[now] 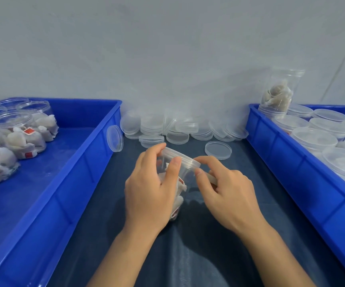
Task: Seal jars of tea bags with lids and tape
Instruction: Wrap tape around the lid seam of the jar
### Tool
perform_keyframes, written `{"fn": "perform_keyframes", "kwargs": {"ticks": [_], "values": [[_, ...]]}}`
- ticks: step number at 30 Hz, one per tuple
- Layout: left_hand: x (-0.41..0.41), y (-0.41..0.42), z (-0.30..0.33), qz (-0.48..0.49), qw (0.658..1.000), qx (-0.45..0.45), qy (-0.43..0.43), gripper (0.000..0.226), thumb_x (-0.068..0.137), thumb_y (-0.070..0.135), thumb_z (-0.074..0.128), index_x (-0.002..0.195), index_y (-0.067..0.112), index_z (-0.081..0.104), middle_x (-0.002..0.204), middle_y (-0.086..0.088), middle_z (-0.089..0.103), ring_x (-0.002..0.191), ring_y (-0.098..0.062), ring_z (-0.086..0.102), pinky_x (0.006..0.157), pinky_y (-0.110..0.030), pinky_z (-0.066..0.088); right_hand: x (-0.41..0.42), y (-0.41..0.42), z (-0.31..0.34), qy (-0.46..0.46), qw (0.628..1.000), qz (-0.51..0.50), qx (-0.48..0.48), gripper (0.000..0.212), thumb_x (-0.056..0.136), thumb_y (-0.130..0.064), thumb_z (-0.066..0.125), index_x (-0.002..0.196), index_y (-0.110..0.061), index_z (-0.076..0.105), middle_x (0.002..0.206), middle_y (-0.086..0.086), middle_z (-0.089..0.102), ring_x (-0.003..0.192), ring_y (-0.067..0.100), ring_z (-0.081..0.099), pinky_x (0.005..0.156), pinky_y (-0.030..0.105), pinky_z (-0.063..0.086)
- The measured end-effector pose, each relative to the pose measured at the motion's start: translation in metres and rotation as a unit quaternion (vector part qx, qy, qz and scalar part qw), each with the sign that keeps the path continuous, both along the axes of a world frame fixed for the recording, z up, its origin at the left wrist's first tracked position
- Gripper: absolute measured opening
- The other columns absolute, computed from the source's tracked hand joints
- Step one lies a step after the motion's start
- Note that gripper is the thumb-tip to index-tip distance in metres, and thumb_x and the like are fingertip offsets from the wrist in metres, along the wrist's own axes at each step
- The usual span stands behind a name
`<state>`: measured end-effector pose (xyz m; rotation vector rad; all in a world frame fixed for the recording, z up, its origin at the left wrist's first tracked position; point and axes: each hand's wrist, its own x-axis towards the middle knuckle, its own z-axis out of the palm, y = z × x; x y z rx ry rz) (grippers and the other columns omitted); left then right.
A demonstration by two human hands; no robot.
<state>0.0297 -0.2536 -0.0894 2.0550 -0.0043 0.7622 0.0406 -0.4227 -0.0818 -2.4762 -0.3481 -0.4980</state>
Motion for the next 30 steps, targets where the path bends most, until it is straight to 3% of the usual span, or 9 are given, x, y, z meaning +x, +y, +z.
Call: {"fn": "perform_keyframes", "kwargs": {"ticks": [3, 5, 9, 13, 17, 23, 30], "values": [[0.000, -0.003, -0.002, -0.009, 1.000, 0.017, 0.023, 0.050, 0.102, 0.067, 0.042, 0.143, 0.039, 0.050, 0.135, 0.020, 0.062, 0.115, -0.002, 0.061, 0.093, -0.031, 0.050, 0.000, 0.000, 0.000, 0.003, 1.000, -0.002, -0.007, 0.036, 0.098, -0.057, 0.027, 0.121, -0.045, 0.051, 0.059, -0.011, 0.061, 0.067, 0.017, 0.060, 0.074, 0.042, 0.052], [0.000, -0.004, -0.001, -0.022, 0.998, 0.014, 0.058, 0.053, 0.094, 0.077, 0.041, 0.139, 0.049, 0.039, 0.133, 0.022, 0.063, 0.112, -0.009, 0.065, 0.090, -0.040, 0.051, -0.001, 0.000, 0.001, 0.005, 1.000, 0.004, -0.008, 0.037, 0.100, -0.056, 0.025, 0.123, -0.045, 0.051, 0.057, -0.011, 0.056, 0.066, 0.017, 0.057, 0.074, 0.043, 0.051], [0.001, -0.003, -0.002, -0.017, 0.997, -0.011, 0.074, 0.063, 0.077, 0.089, 0.048, 0.129, 0.057, 0.033, 0.122, 0.023, 0.064, 0.107, -0.011, 0.067, 0.083, -0.038, 0.046, -0.003, -0.001, 0.005, 0.021, 0.999, 0.024, -0.006, 0.049, 0.097, -0.052, 0.016, 0.131, -0.045, 0.050, 0.055, -0.014, 0.049, 0.063, 0.016, 0.049, 0.073, 0.044, 0.046], [0.004, 0.000, -0.003, -0.013, 0.997, -0.043, 0.068, 0.059, 0.076, 0.088, 0.053, 0.124, 0.061, 0.036, 0.113, 0.025, 0.066, 0.109, -0.005, 0.065, 0.084, -0.039, 0.048, -0.001, -0.006, 0.007, 0.016, 0.999, 0.029, -0.021, 0.051, 0.099, -0.043, 0.024, 0.143, -0.046, 0.049, 0.052, -0.011, 0.045, 0.060, 0.017, 0.047, 0.069, 0.042, 0.042], [0.006, 0.002, -0.004, -0.018, 0.995, -0.066, 0.069, 0.056, 0.074, 0.086, 0.057, 0.121, 0.063, 0.037, 0.106, 0.029, 0.065, 0.105, -0.002, 0.066, 0.085, -0.042, 0.052, -0.001, -0.010, 0.007, -0.009, 0.999, 0.016, -0.038, 0.059, 0.097, -0.051, 0.020, 0.148, -0.043, 0.049, 0.049, -0.012, 0.043, 0.055, 0.017, 0.045, 0.061, 0.037, 0.035], [0.006, 0.001, -0.006, -0.024, 0.996, -0.057, 0.068, 0.057, 0.075, 0.085, 0.058, 0.122, 0.063, 0.037, 0.108, 0.028, 0.065, 0.102, 0.011, 0.060, 0.083, -0.040, 0.050, 0.006, -0.014, 0.004, -0.007, 0.997, -0.006, -0.074, 0.054, 0.098, -0.049, 0.019, 0.144, -0.046, 0.044, 0.064, -0.006, 0.062, 0.062, 0.021, 0.055, 0.066, 0.042, 0.047], [0.004, 0.000, -0.004, -0.053, 0.991, -0.108, 0.055, 0.054, 0.076, 0.081, 0.061, 0.121, 0.060, 0.040, 0.104, 0.033, 0.065, 0.100, 0.015, 0.061, 0.074, -0.023, 0.048, 0.009, -0.012, 0.002, -0.012, 0.998, 0.008, -0.058, 0.046, 0.102, -0.046, 0.026, 0.143, -0.048, 0.046, 0.059, -0.007, 0.057, 0.062, 0.019, 0.053, 0.066, 0.040, 0.045]]}}
